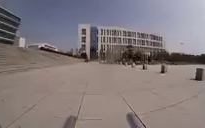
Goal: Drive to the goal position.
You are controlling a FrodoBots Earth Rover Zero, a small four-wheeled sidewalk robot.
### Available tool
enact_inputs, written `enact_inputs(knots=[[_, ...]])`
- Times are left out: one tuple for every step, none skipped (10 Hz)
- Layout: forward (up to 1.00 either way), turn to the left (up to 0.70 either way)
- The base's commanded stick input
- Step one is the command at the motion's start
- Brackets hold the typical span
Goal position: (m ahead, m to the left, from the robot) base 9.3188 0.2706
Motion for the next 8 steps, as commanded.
enact_inputs(knots=[[1.0, 0.0], [1.0, 0.0], [1.0, 0.0], [1.0, 0.0], [1.0, 0.0], [1.0, 0.0], [1.0, 0.0], [1.0, 0.0]])
